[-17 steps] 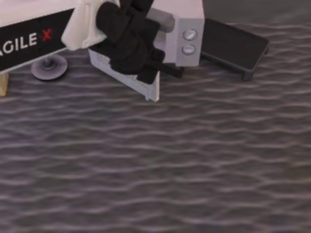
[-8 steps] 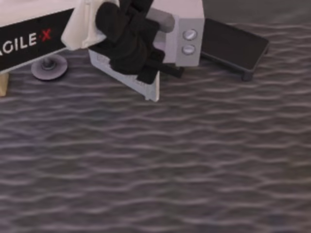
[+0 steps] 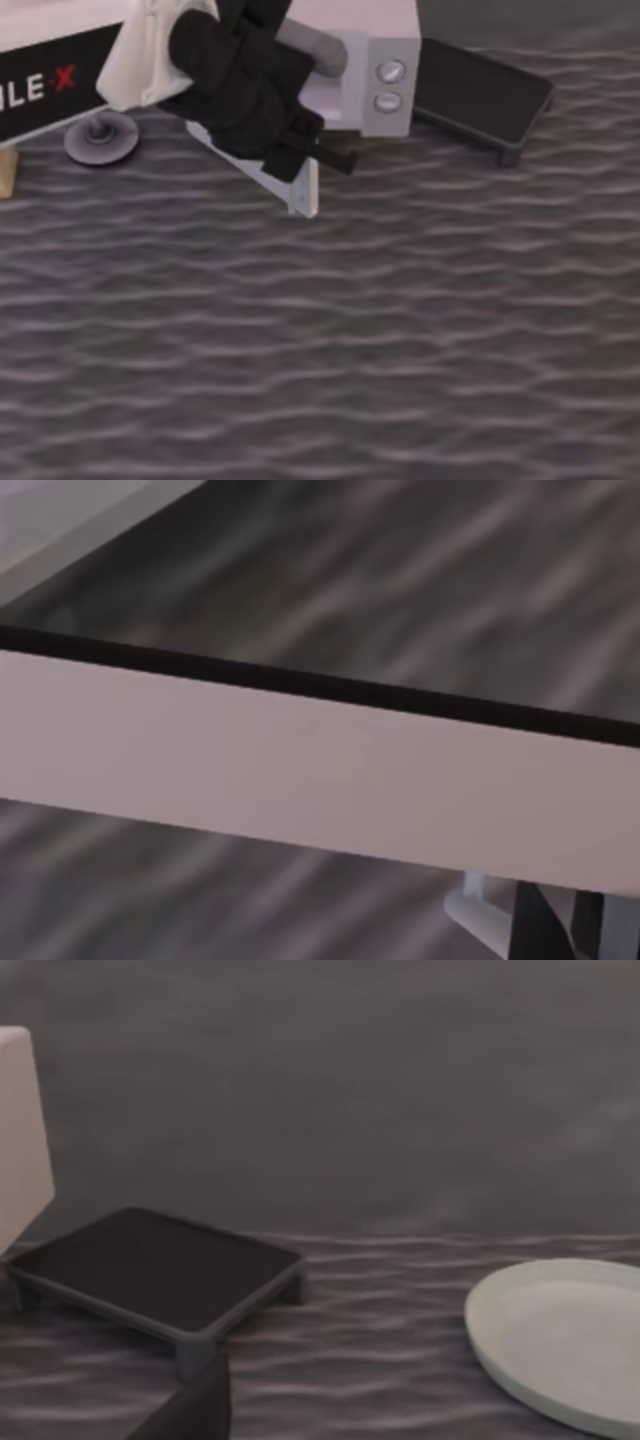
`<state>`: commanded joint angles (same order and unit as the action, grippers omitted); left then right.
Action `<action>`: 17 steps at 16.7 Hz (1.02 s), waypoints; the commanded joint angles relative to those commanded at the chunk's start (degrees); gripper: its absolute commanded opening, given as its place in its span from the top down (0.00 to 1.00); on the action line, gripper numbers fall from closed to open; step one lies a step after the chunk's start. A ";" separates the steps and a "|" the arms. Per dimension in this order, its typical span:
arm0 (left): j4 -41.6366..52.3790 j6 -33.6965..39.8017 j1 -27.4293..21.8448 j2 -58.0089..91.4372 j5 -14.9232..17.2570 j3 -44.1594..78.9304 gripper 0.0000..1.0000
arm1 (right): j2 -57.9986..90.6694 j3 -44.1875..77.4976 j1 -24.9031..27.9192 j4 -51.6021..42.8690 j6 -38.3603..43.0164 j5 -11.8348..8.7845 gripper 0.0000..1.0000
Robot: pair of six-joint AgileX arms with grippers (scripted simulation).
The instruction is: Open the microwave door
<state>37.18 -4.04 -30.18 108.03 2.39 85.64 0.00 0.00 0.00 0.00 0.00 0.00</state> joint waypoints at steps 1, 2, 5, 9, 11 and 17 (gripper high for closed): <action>-0.15 -1.19 0.41 -0.58 0.63 -0.76 1.00 | 0.00 0.00 0.00 0.00 0.00 0.00 0.00; -0.23 -2.03 0.70 -0.96 1.08 -1.32 1.00 | 0.00 0.00 0.00 0.00 0.00 0.00 0.00; -0.25 -2.36 0.81 -1.10 1.25 -1.55 1.00 | 0.00 0.00 0.00 0.00 0.00 0.00 0.00; -0.25 -2.36 0.81 -1.10 1.25 -1.55 1.00 | 0.00 0.00 0.00 0.00 0.00 0.00 0.00; -0.25 -2.36 0.81 -1.10 1.25 -1.55 1.00 | 0.00 0.00 0.00 0.00 0.00 0.00 0.00; -0.25 -2.36 0.81 -1.10 1.25 -1.55 1.00 | 0.00 0.00 0.00 0.00 0.00 0.00 0.00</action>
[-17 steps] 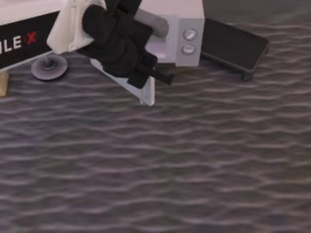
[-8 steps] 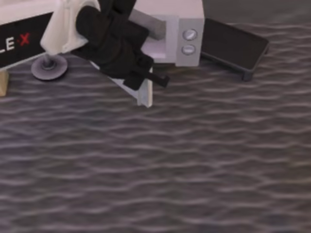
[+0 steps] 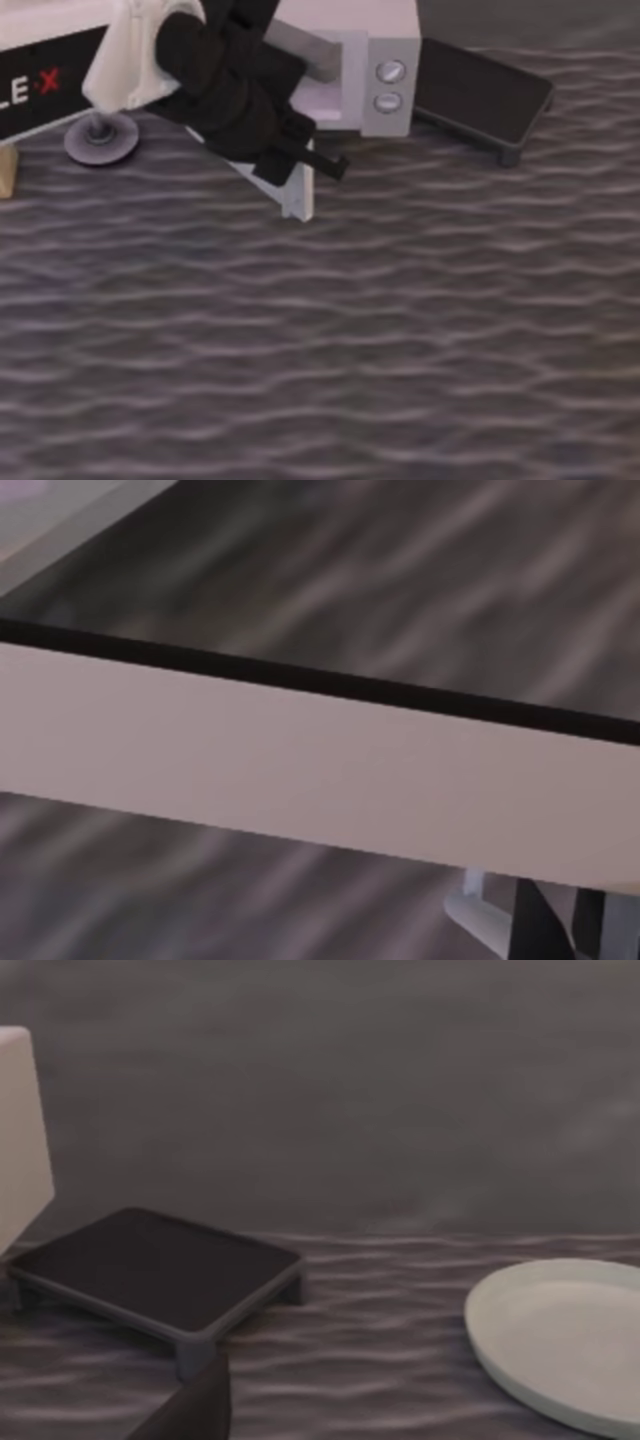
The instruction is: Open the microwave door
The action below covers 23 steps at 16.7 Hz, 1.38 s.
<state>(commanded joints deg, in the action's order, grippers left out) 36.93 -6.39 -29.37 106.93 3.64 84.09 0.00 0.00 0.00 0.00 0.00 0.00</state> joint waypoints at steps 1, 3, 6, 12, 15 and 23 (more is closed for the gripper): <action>0.00 0.00 0.00 0.00 0.00 0.00 1.00 | 0.00 0.00 0.00 0.00 0.00 0.00 0.00; 0.00 0.00 0.00 0.00 0.00 0.00 1.00 | 0.00 0.00 0.00 0.00 0.00 0.00 0.00; 0.00 0.00 0.00 0.00 0.00 0.00 1.00 | 0.00 0.00 0.00 0.00 0.00 0.00 0.00; 0.00 0.02 -0.21 0.08 0.46 -0.25 1.00 | 0.00 0.00 0.00 0.00 0.00 0.00 0.00; 0.02 -3.11 0.96 -1.16 2.03 -1.57 1.00 | 0.00 0.00 0.00 0.00 0.00 0.00 0.00; 0.21 -9.12 3.26 -3.35 5.18 -4.15 1.00 | 0.00 0.00 0.00 0.00 0.00 0.00 0.00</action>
